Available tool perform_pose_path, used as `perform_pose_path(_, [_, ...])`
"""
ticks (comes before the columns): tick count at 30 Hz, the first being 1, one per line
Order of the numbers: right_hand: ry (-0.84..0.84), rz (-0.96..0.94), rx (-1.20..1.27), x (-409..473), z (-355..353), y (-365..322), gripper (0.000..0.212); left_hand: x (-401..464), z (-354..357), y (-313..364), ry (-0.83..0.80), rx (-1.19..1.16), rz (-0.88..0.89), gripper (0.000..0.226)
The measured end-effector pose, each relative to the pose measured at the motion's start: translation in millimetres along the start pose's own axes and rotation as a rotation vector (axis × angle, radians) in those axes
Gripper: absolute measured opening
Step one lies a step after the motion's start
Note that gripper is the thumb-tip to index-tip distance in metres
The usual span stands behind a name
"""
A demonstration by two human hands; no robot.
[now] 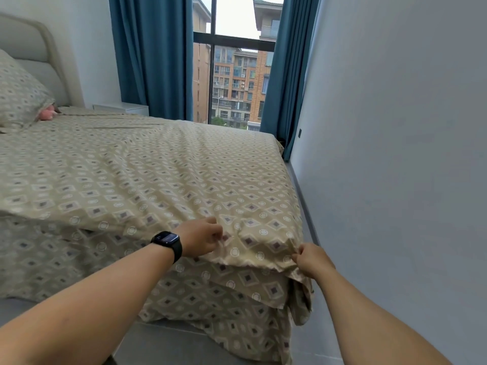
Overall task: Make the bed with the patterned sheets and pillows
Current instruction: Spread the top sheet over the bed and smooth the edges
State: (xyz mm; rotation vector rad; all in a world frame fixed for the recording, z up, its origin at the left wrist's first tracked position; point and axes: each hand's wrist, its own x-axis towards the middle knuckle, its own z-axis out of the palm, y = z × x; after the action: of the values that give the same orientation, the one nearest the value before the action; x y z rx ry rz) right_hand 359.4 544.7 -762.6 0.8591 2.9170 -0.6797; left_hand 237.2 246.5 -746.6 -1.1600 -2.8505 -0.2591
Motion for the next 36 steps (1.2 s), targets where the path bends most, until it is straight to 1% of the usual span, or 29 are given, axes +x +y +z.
perform_pose_path(1, [-0.009,0.009,0.008,-0.4,-5.1,-0.1,0.018,0.3,0.4,-3.0,0.049,-0.002,-0.015,0.025])
perform_pose_path(2, [-0.002,0.030,0.017,1.2,-8.8,-1.2,0.011,0.0,-0.1,-6.9,0.086,-0.005,-0.040,0.032])
perform_pose_path(3, [0.028,0.064,0.034,1.9,-13.6,0.1,0.009,0.5,-0.6,-9.9,0.101,-0.007,-0.067,0.040])
perform_pose_path(5, [0.089,0.190,0.077,1.2,-18.2,6.1,0.029,0.1,1.8,-16.3,0.053,-0.003,-0.114,0.055])
perform_pose_path(7, [0.120,0.298,0.144,-2.5,-17.6,11.2,0.030,-0.6,8.4,-24.3,-0.025,0.019,-0.125,0.064])
perform_pose_path(9, [0.151,0.357,0.187,-6.4,-14.8,10.4,0.023,-0.3,11.9,-31.5,-0.056,0.029,-0.120,0.069])
perform_pose_path(11, [0.128,0.381,0.161,-8.2,-10.4,8.9,0.020,0.3,11.8,-33.9,-0.055,0.033,-0.126,0.074])
perform_pose_path(14, [-0.007,0.372,0.078,12.6,8.9,22.5,0.038,-0.2,14.5,-32.1,-0.072,0.151,-0.110,0.091])
perform_pose_path(15, [-0.027,0.362,0.074,20.2,12.9,27.8,0.040,-0.9,17.5,-32.2,-0.083,0.208,-0.120,0.097])
perform_pose_path(17, [0.016,0.324,0.116,3.6,-4.3,13.2,0.033,-2.4,22.4,-34.9,-0.083,0.310,-0.150,0.104])
perform_pose_path(19, [0.139,0.273,0.227,-11.5,-28.2,-4.3,0.021,-2.2,23.4,-34.9,-0.059,0.351,-0.181,0.097])
perform_pose_path(20, [0.228,0.252,0.281,-14.6,-38.1,-10.2,0.020,-2.6,21.6,-32.0,-0.025,0.337,-0.182,0.088])
perform_pose_path(21, [0.323,0.234,0.315,-15.5,-44.8,-13.9,0.022,-2.8,19.2,-28.1,0.022,0.323,-0.165,0.075])
perform_pose_path(22, [0.404,0.207,0.323,-18.5,-51.2,-18.9,0.025,-2.7,12.6,-22.9,0.091,0.308,-0.142,0.056])
perform_pose_path(23, [0.455,0.190,0.327,-22.4,-52.7,-21.7,0.026,-4.1,4.8,-16.2,0.160,0.292,-0.121,0.035])
perform_pose_path(24, [0.487,0.183,0.334,-25.4,-54.1,-24.4,0.025,-4.8,-5.0,-10.6,0.224,0.274,-0.108,0.020])
perform_pose_path(25, [0.499,0.189,0.343,-26.9,-51.2,-22.1,0.024,-7.1,-14.3,-5.2,0.282,0.247,-0.101,0.015])
perform_pose_path(27, [0.550,0.187,0.372,-30.0,-51.6,-18.9,0.024,-9.7,-31.3,1.0,0.364,0.190,-0.093,0.023])
perform_pose_path(28, [0.588,0.176,0.377,-30.4,-53.8,-17.2,0.024,-10.4,-36.8,2.0,0.380,0.173,-0.075,0.025])
perform_pose_path(29, [0.612,0.174,0.380,-30.9,-56.4,-16.1,0.024,-10.5,-39.7,1.8,0.362,0.171,-0.050,0.024])
perform_pose_path(30, [0.598,0.188,0.361,-28.4,-54.9,-12.2,0.023,-10.7,-40.6,1.6,0.308,0.185,-0.022,0.022])
perform_pose_path(31, [0.522,0.217,0.305,-25.4,-50.2,-7.1,0.020,-10.2,-36.8,0.5,0.237,0.215,-0.001,0.019])
perform_pose_path(33, [0.243,0.271,0.157,-14.9,-31.8,8.8,0.015,-9.4,-23.9,-1.8,0.085,0.290,0.016,0.014])
perform_pose_path(34, [0.115,0.293,0.097,-9.0,-21.4,18.0,0.019,-8.5,-17.8,-4.2,0.025,0.301,0.009,0.013])
perform_pose_path(36, [0.002,0.271,0.030,-1.0,-7.0,28.5,0.030,-5.4,-9.2,-9.3,-0.025,0.246,-0.009,0.015])
